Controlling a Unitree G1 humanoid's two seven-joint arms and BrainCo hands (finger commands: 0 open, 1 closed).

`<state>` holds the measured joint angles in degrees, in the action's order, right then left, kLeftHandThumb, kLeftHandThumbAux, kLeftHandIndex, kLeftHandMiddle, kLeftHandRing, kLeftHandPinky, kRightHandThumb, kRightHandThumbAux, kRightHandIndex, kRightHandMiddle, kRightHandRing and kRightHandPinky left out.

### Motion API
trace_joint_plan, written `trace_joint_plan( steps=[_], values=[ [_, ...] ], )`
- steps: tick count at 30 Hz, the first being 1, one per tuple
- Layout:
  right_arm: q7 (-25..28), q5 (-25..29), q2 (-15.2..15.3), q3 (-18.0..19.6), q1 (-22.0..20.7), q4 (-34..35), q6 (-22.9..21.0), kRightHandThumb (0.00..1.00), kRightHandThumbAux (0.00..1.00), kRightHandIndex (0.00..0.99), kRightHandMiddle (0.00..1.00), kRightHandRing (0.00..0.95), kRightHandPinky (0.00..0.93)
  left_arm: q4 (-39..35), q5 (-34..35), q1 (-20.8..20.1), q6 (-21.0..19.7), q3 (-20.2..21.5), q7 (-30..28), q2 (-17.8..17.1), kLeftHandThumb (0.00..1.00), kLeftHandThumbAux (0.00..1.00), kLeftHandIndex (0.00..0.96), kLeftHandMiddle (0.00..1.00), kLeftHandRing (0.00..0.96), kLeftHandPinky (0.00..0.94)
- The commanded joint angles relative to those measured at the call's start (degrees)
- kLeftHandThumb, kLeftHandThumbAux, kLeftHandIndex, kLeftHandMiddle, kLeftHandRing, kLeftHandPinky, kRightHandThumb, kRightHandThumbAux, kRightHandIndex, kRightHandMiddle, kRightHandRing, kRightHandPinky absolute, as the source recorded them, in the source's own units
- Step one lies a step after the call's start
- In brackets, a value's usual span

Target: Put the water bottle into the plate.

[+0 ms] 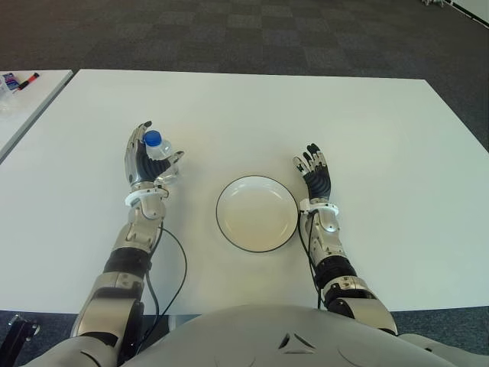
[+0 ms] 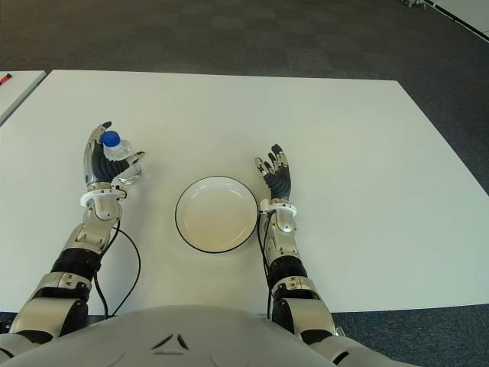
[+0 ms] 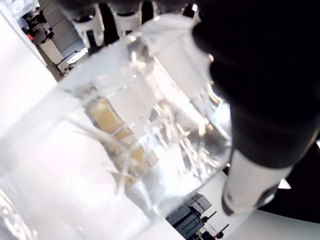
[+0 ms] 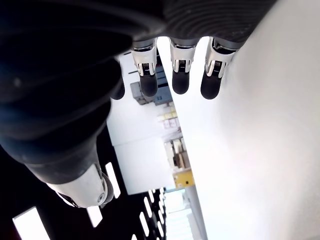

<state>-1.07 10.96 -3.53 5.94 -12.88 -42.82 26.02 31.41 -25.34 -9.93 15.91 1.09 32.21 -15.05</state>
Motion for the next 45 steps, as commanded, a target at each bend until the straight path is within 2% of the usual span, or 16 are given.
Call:
trace_joint_plan(
  steps=[1,19,37,45],
  values=[
    [-0.6,0.0,-2.3,0.7,2.5,-2.9,-3.2,0.000,0.785,0.090,0.073,0.054,0.101,-0.5,1.0,0.1,-1.3,-0.3,-1.3,0.6,0.000,0.839,0.149,0.132,0.109,0.129],
    [-0.6,0.0,-2.2,0.7,2.7,-2.6,-3.2,0.001,0.787,0.087,0.072,0.053,0.103,-2.7,4.3,0.9,-4.0,0.2,-4.3,1.9,0.000,0.833,0.153,0.118,0.092,0.102],
    [-0.7,0.1,-2.2,0.9,2.6,-2.9,-3.1,0.000,0.787,0.085,0.070,0.053,0.103,-6.2,12.4,1.6,-10.7,2.5,-10.9,5.3,0.000,0.825,0.129,0.099,0.074,0.081],
    [-0.6,0.1,-2.2,0.9,2.5,-2.9,-3.3,0.000,0.788,0.085,0.070,0.053,0.104,-6.1,17.8,1.3,-8.0,4.3,-14.1,7.5,0.000,0.858,0.116,0.101,0.080,0.092]
  ],
)
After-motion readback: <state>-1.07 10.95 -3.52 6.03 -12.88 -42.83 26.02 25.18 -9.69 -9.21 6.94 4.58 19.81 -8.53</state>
